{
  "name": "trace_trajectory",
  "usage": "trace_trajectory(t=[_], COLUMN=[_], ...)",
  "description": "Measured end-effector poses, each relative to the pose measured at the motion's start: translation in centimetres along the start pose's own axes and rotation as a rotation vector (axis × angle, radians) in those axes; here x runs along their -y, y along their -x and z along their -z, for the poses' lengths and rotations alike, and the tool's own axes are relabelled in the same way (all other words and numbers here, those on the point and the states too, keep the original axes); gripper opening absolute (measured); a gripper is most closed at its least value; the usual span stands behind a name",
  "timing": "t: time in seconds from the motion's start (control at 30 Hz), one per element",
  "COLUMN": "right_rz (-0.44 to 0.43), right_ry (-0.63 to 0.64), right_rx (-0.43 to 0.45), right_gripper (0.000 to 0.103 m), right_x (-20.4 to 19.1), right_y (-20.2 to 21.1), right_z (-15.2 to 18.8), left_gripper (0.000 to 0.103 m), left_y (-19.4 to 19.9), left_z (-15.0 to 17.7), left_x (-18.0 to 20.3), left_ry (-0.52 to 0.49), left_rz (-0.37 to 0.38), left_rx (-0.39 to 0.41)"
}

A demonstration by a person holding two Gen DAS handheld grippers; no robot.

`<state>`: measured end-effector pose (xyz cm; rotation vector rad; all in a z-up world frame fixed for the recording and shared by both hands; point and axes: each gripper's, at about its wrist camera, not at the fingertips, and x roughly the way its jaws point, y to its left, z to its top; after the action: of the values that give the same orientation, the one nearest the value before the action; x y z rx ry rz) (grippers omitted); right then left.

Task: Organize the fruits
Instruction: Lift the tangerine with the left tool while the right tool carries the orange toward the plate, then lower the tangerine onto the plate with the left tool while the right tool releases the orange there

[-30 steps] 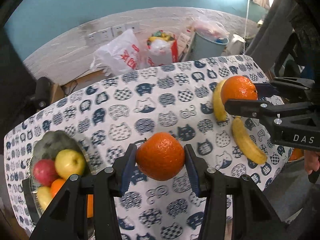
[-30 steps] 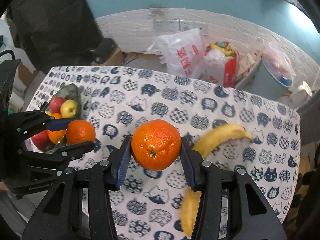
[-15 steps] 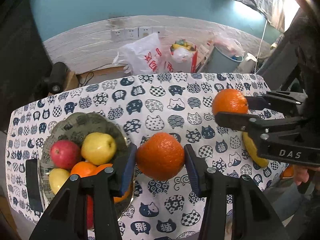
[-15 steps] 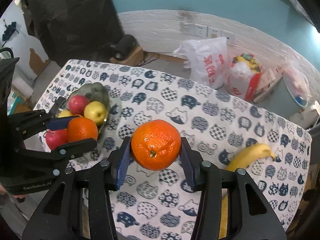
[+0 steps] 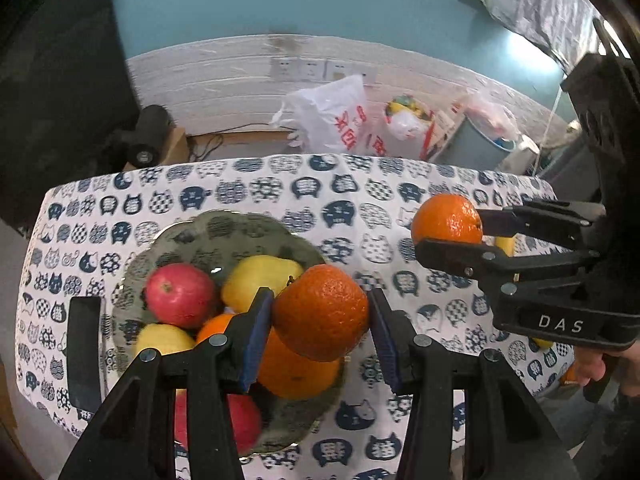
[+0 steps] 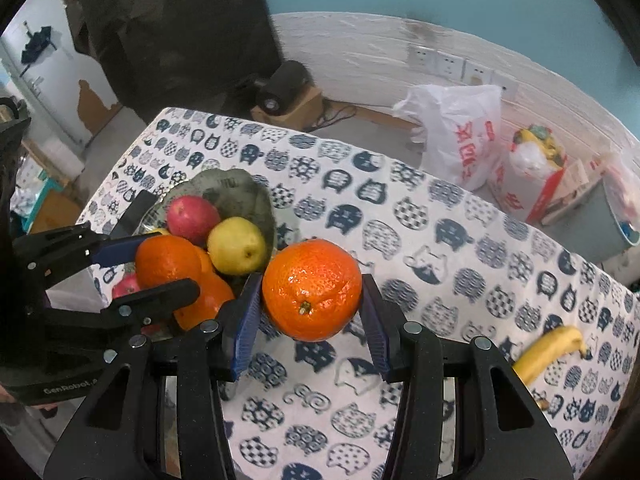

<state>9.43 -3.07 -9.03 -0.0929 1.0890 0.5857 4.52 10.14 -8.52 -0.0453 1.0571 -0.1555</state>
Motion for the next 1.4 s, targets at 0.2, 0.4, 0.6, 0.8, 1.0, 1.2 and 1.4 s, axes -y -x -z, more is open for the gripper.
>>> trace_trajectory(t=[0.2,0.4,0.6,0.8,1.0,1.2,1.4], right_rz=[-0.020,-0.049,-0.070,-0.092,-0.094,-0.084,-0.089], right_ry=[0.023,0.043,0.056,0.044,0.054,0.068,0.068], right_rx=[-0.020,-0.047,-0.070,-0.096,-0.120,-0.127,-0.132], right_gripper=[0.047,0.047,0.047,0.047,0.047,0.048,0.048], right_x=[-1.8,-3.7,-5.5,-7.0,-8.6,-9.4,-9.6], right_y=[-2.4,-5.0,-7.3,-9.7,-11.7,-12.8,-13.0], right_z=[-1.5,-2.8,-3.9,-5.0,-5.4,-5.6,-5.6], left_gripper=[0.049,0.049,0.049,0.049,0.064,0.071,0.071], left_y=[-0.3,-0.9,-2.2,-3.7,-4.2,-3.9,-3.6], left_z=[0.1,0.4,1.5,2.6,3.1,3.4,3.1], left_x=[-3.6,-6.6,-9.1,-10.4,-11.0,-11.5,-11.3], left_ry=[0.062,0.095,0.137,0.173,0.196,0.201,0.198], left_rz=[-0.032,-0.088,-0.099,-0.050,-0.054,-0.077,-0.083], left_rx=[0.004,0.007,-0.030,-0.088,-0.118,-0.114,-0.106])
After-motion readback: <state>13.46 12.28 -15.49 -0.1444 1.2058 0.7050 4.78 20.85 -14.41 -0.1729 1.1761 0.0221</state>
